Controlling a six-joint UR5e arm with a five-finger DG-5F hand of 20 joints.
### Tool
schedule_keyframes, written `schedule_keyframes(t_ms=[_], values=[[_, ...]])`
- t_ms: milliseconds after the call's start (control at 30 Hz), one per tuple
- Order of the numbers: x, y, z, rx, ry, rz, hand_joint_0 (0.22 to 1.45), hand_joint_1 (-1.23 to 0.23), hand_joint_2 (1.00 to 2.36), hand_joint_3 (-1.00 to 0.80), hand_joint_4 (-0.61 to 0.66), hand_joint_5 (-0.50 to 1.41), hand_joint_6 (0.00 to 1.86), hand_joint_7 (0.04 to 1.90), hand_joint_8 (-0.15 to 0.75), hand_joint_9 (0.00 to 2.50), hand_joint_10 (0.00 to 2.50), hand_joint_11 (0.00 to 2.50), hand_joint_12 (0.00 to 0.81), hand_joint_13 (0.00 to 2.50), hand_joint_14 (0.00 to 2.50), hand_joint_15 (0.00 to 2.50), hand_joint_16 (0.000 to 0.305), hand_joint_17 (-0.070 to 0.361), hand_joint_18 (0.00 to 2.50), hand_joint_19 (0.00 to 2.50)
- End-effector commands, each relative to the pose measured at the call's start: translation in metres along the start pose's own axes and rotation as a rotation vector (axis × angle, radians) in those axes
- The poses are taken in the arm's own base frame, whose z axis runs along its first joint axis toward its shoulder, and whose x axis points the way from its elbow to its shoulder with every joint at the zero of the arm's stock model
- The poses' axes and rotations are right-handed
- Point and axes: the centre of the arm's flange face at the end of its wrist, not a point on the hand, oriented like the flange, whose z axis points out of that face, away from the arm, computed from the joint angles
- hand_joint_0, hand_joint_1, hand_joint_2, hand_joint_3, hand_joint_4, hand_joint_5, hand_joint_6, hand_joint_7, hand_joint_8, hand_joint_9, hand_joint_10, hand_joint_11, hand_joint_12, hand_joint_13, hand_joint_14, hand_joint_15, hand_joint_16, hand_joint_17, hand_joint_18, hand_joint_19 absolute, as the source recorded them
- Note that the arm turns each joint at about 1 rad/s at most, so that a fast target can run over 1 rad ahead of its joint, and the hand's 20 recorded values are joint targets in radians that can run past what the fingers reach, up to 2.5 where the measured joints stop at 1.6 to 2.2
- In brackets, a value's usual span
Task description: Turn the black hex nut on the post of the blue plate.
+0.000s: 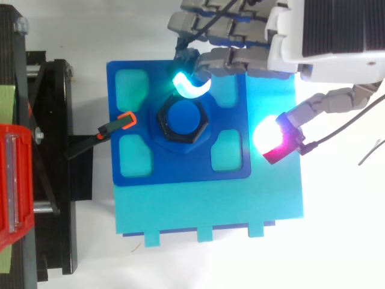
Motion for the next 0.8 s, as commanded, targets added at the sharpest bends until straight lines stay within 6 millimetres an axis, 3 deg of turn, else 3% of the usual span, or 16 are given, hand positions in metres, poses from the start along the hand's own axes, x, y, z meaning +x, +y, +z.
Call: schedule_keyframes(t_ms=[0, 333, 767], values=[[-0.003, 0.005, -0.003, 0.001, -0.002, -0.002, 0.45, -0.81, 1.0, -0.5, 0.11, -0.29, 0.5, 0.67, 0.145, 0.0, 0.0, 0.0, 0.308, 0.0, 0.0, 0.0, 0.042, 0.095, 0.01, 0.1], [-0.011, 0.017, -0.014, 0.024, 0.007, -0.013, 0.45, -0.8, 1.0, -0.5, 0.11, -0.29, 0.5, 0.67, 0.143, 0.0, 0.0, 0.0, 0.306, 0.0, 0.0, 0.0, 0.042, 0.095, 0.02, 0.1], [-0.006, 0.034, -0.014, 0.031, 0.025, -0.012, 0.46, -0.8, 1.0, -0.5, 0.11, -0.29, 0.5, 0.67, 0.141, 0.0, 0.0, 0.0, 0.304, 0.0, 0.0, 0.0, 0.041, 0.093, 0.02, 0.1]])
